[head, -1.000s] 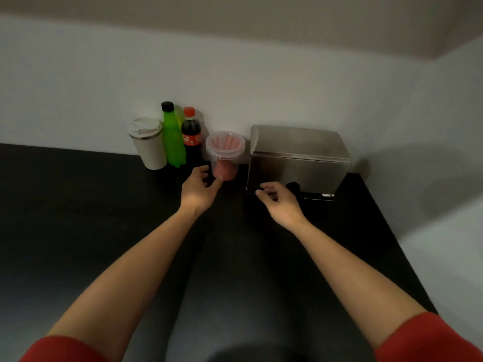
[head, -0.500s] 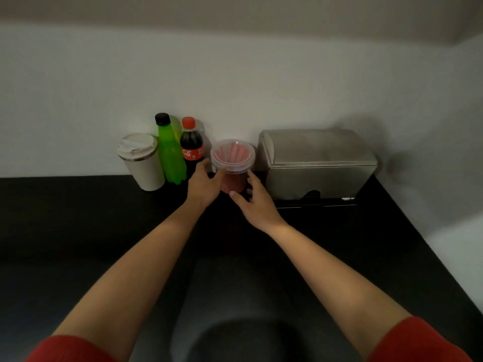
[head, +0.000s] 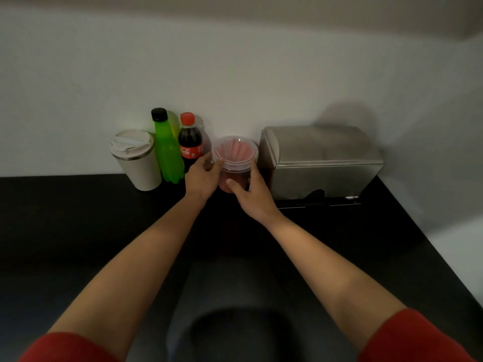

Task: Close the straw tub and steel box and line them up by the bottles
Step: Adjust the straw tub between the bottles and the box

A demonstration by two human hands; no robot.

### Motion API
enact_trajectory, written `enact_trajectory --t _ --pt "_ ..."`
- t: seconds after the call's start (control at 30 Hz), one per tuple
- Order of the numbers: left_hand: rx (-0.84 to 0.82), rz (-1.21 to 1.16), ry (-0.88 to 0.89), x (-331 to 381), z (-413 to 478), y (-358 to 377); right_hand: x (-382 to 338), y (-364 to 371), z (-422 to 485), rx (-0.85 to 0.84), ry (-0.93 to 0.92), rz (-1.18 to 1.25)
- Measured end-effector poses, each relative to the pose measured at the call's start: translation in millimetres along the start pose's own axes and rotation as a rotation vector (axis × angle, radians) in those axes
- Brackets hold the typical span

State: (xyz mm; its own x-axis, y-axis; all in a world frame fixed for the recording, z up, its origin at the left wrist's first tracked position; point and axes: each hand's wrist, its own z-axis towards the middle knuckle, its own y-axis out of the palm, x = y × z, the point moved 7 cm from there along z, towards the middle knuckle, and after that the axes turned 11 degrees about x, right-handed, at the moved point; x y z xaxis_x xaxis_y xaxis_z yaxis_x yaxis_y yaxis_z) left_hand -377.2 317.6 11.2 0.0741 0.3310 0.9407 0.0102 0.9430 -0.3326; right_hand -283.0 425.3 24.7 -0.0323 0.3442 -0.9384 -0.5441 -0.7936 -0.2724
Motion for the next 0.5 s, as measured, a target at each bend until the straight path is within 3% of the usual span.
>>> enact_trajectory --t 0.5 --pt "0.004 0.050 0.015 5.6 -0.1 -5.4 -0.5 3.5 -6.0 -0.063 0.046 0.064"
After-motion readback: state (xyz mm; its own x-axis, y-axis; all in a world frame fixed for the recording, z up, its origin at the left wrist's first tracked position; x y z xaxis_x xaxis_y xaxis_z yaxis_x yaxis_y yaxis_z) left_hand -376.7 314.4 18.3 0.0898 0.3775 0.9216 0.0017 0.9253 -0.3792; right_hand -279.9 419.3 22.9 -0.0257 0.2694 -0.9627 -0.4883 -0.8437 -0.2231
